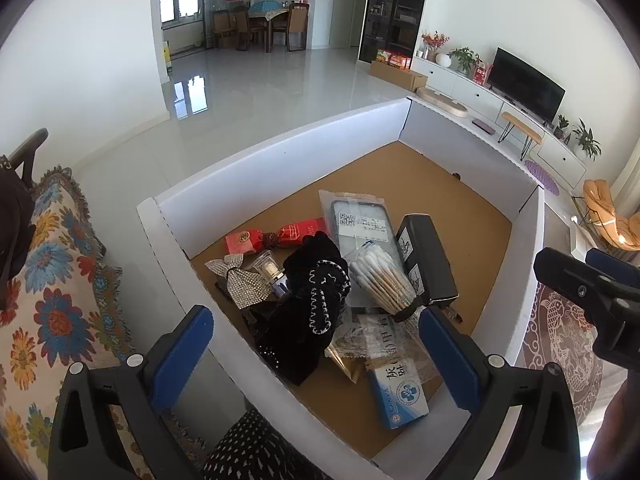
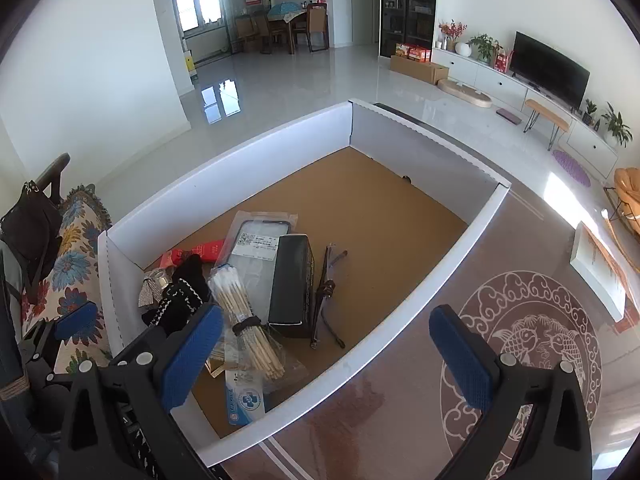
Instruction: Organize objects
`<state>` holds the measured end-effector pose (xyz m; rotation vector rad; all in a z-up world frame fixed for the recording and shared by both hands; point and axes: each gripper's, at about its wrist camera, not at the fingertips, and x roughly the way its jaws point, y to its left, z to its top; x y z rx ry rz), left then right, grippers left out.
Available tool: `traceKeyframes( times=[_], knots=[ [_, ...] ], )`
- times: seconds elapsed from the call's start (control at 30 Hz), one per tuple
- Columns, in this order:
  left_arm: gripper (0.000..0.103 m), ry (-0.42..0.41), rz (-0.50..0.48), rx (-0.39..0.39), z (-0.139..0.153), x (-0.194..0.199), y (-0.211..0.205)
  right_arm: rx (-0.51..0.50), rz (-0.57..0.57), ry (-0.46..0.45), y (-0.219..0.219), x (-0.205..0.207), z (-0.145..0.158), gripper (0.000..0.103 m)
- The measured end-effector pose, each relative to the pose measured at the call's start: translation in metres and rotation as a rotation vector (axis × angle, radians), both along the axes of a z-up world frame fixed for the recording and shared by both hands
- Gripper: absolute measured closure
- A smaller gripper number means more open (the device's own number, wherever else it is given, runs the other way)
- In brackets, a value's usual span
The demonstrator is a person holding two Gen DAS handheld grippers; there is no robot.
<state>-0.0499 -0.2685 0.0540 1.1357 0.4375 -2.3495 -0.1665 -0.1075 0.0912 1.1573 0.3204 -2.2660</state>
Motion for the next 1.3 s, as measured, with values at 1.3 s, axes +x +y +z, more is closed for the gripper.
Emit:
traceKeyframes(
  times=[1.3],
  knots=[
    [0.0,-0.048,-0.014,-0.053,0.016,-0.013,-0.001,0.026,0.029,-0.025,-0.017,-0.013,0.007,0.0]
  ],
)
